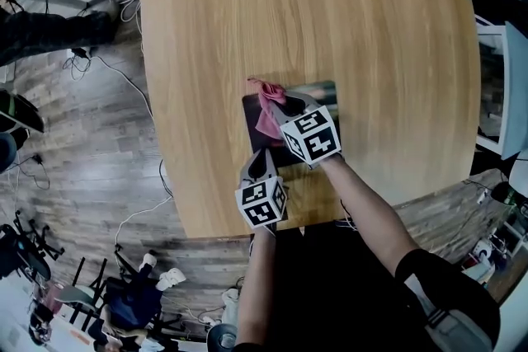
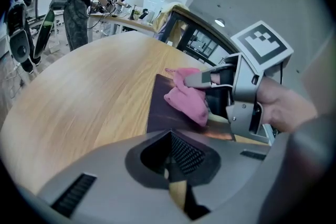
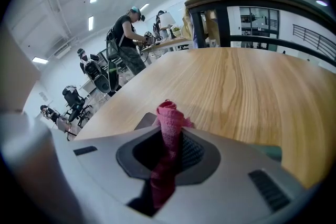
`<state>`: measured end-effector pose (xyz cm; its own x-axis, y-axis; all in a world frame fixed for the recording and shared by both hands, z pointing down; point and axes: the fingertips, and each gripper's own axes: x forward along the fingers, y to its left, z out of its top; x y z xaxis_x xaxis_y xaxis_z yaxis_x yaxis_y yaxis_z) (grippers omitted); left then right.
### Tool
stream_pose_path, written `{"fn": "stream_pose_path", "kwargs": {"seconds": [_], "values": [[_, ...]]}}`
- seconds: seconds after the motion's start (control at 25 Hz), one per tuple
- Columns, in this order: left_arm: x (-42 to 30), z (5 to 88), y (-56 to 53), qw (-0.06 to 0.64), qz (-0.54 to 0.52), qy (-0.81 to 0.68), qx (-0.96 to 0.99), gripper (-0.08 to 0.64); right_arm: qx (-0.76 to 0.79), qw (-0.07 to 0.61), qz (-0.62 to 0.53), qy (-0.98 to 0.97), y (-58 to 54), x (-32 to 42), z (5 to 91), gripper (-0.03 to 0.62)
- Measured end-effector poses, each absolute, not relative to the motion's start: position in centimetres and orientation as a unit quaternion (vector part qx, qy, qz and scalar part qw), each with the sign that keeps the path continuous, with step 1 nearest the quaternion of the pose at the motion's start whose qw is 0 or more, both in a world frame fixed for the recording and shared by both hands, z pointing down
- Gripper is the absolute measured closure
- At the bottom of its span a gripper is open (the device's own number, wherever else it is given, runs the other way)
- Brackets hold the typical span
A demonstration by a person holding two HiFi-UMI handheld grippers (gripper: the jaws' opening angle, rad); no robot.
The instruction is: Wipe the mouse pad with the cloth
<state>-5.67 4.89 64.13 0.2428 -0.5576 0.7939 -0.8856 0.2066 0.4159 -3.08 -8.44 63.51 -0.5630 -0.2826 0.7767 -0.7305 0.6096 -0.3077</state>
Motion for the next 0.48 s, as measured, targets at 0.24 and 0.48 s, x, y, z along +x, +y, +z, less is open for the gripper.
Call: {"fn": "stream_pose_path", "kwargs": {"seconds": [0.24,0.48], "values": [[-5.7,64.1,4.8,0.501,0.167,-0.593,0.607,0.537,0.315,0.351,0.319,-0.822,-8.8,-1.3,63.5,0.526],[-5.8,64.1,5.0,0.500,0.166,-0.598,0.604,0.537,0.325,0.351,0.326,-0.816,-9.0,1.1,63.6,0.526]]}}
